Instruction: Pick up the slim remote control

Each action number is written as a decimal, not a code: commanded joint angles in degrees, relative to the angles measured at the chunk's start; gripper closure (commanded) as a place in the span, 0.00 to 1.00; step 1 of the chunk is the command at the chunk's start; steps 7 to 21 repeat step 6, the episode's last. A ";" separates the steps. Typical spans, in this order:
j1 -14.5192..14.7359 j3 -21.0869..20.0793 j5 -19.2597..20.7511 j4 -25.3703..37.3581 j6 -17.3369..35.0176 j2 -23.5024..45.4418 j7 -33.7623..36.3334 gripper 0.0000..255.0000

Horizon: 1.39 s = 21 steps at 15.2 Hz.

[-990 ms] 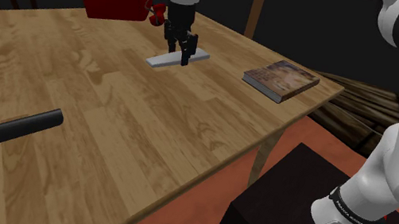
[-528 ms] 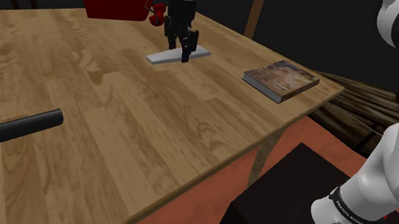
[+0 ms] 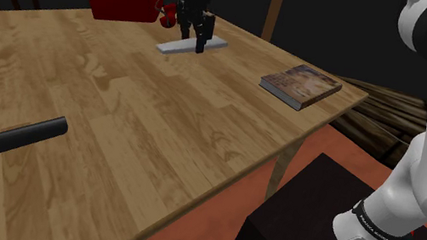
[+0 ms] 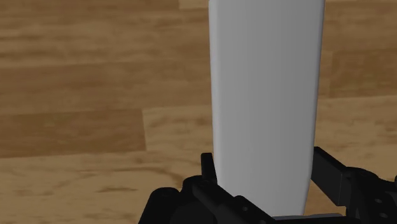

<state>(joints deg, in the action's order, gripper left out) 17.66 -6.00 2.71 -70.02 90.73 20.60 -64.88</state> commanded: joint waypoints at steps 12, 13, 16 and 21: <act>0.34 -0.02 0.21 7.20 -5.20 2.00 0.03 1.00; 0.34 -0.02 0.21 7.20 -5.20 2.00 0.03 1.00; 0.34 -0.02 0.21 7.20 -5.20 2.00 0.03 1.00; 0.34 -0.02 0.21 7.20 -5.20 2.00 0.03 1.00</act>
